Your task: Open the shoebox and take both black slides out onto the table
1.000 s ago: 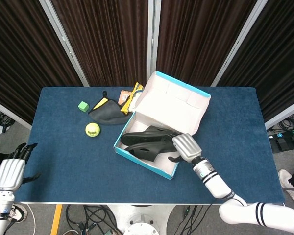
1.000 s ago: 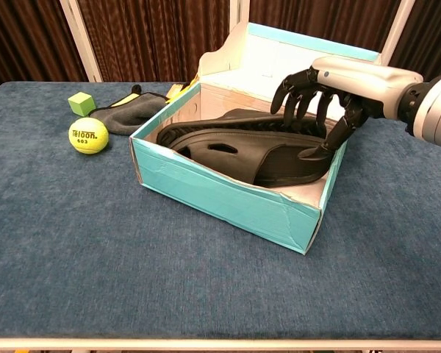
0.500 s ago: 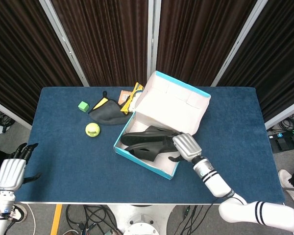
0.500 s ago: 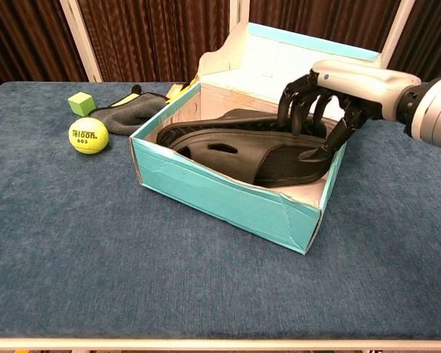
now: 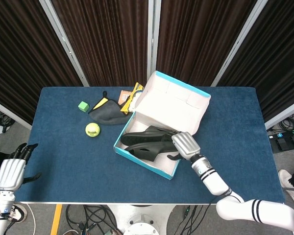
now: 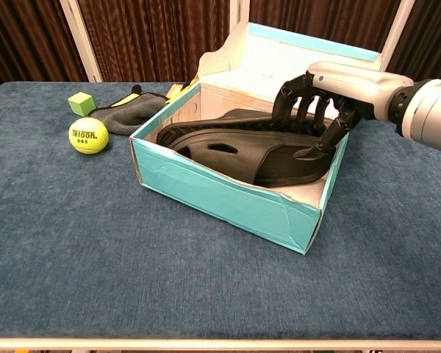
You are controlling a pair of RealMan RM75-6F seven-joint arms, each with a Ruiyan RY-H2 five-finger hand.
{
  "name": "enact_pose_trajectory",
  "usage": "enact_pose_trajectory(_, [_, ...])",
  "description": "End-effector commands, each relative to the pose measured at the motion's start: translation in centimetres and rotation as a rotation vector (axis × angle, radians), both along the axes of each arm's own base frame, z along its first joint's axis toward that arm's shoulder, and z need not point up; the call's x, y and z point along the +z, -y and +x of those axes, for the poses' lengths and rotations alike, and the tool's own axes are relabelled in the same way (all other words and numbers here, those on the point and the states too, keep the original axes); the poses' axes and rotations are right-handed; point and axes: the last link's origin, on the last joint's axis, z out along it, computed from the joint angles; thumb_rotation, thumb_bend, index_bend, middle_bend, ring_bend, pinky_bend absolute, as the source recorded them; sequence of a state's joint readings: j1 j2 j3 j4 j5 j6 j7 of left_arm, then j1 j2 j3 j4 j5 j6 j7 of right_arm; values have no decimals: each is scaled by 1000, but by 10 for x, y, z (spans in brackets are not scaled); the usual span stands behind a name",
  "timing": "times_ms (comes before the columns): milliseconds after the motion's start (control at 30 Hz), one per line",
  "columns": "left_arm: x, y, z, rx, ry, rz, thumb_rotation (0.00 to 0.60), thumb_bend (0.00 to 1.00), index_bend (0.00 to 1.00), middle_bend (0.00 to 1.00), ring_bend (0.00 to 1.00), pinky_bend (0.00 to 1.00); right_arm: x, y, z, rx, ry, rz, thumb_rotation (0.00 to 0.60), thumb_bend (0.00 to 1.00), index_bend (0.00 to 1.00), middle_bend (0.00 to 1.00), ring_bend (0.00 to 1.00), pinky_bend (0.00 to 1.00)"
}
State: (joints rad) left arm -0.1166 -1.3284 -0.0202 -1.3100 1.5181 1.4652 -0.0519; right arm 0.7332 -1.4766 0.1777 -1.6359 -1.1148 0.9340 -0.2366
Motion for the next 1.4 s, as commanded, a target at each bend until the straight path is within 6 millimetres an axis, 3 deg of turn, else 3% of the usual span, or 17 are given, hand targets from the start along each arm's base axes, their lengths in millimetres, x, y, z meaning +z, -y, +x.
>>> enact_pose_trajectory(33, [0,0,0,0,-1,-1,600,0,142,173,114,338,-4,1,1,2,-8,1,600,88,347,346,336,429])
enact_pose_trajectory(867, [1,2,-5,4,1,3,600,0,142,173,113,338,-35,3,6,8,-78,-5,600,133,354,355,331,429])
enact_pose_trajectory(1000, [0,3,-5,8,3,0,600,0,142,173,114,338,-37,4,7,6,-84,-19,600,208,416,430,351,456])
enact_pose_trajectory(1200, [0,2,-5,4,5,3,600,0,142,173,113,339,-38,3,10,21,-70,-75,600,349,610,581,492,625])
enact_pose_trajectory(1400, [0,2,-4,1,7,2,600,0,142,172,114,338,-33,1,13,41,-27,-103,600,380,690,640,551,692])
